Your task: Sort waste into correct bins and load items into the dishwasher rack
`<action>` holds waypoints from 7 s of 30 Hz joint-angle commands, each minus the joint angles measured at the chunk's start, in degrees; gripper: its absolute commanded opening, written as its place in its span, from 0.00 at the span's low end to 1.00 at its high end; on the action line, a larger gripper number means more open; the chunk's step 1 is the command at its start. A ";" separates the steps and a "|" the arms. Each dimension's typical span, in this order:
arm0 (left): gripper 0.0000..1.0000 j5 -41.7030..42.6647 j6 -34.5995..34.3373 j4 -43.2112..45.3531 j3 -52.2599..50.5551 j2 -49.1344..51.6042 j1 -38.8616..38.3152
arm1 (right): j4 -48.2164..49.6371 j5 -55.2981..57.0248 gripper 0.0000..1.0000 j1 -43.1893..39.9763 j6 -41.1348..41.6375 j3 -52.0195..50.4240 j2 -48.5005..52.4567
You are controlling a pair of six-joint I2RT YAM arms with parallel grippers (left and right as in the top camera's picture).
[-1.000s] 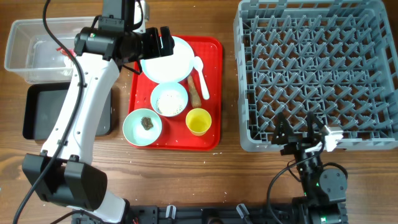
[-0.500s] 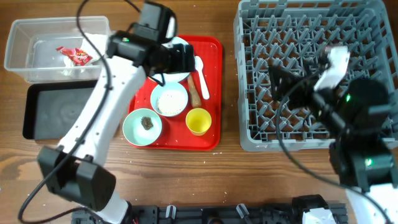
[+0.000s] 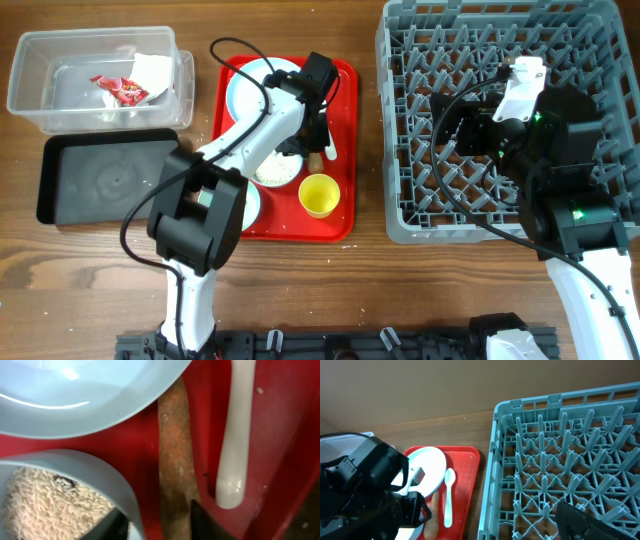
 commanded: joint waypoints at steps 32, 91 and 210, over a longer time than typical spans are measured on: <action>0.04 36.70 27.69 -22.18 2.95 -18.16 52.22 | 0.22 4.02 1.00 0.28 -1.27 0.57 -0.33; 0.21 5.07 14.84 1.03 -33.68 -21.70 6.97 | -3.30 4.02 1.00 0.28 -1.25 0.52 2.47; 0.04 84.89 7.52 9.53 -20.41 -23.85 23.17 | 10.99 -41.81 0.96 0.31 -0.76 0.52 15.45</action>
